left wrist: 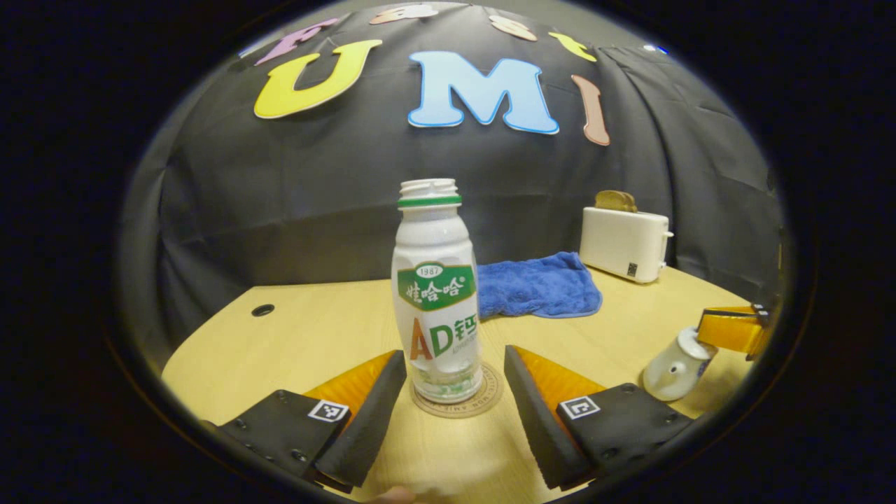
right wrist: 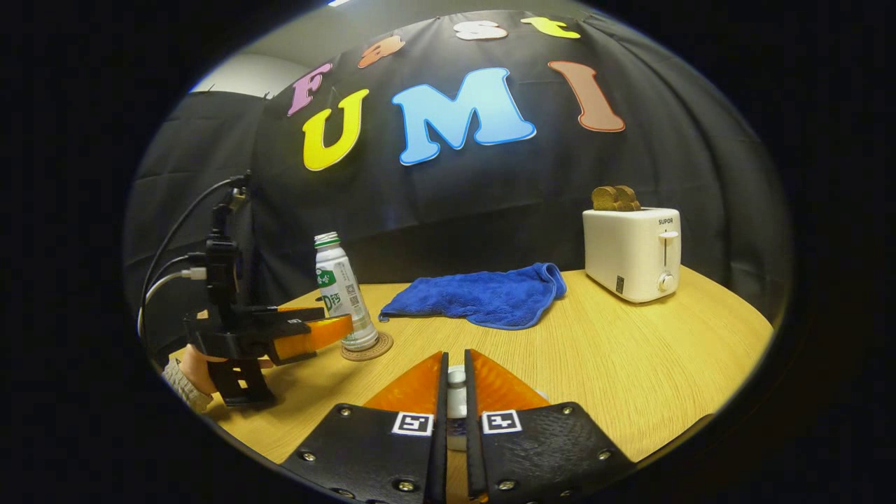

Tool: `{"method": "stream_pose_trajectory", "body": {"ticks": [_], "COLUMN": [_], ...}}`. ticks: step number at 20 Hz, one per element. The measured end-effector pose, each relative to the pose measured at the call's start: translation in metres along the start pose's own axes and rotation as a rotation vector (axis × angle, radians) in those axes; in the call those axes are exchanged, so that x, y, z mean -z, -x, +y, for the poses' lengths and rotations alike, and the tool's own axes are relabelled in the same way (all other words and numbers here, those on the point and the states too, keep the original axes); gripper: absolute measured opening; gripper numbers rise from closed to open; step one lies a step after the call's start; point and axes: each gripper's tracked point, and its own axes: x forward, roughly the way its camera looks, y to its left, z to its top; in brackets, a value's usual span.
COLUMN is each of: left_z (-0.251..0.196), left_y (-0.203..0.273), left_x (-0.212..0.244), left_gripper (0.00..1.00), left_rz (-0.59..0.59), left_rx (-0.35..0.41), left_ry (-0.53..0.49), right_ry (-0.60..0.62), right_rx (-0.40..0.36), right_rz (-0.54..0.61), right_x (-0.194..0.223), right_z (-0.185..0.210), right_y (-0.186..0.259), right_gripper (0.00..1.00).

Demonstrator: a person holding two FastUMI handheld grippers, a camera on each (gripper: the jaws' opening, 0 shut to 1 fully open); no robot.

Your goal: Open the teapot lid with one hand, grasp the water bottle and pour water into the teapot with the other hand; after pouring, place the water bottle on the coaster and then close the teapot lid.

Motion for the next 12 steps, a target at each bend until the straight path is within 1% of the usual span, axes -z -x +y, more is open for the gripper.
{"method": "stream_pose_trajectory", "body": {"ticks": [2,3,5,6,8,12], "left_z": [-0.001,-0.001,-0.005,-0.006,-0.008,-0.020], "left_y": [0.013,0.018,0.034,0.042,0.059,0.097], "left_x": [-0.004,-0.007,-0.013,-0.015,-0.016,-0.022], "left_gripper": [1.00,1.00,0.99,0.99,0.99,1.00], "left_rz": [-0.016,-0.025,-0.044,-0.057,-0.077,-0.119], "left_rx": [-0.006,-0.010,-0.010,-0.015,-0.027,-0.044], "left_ry": [0.004,0.008,0.019,0.020,0.017,-0.003], "right_ry": [-0.009,-0.023,-0.022,-0.010,0.019,0.077], "right_rx": [-0.009,-0.032,-0.033,-0.032,-0.028,0.013], "right_rz": [-0.002,0.002,-0.012,-0.030,-0.061,-0.136], "right_x": [-0.002,-0.003,-0.009,-0.011,-0.021,-0.045], "right_z": [0.002,0.008,0.010,0.011,0.013,0.018], "right_y": [0.001,0.000,0.005,0.005,0.009,0.033], "right_gripper": [0.13,0.18,0.57,0.70,0.82,0.82]}}
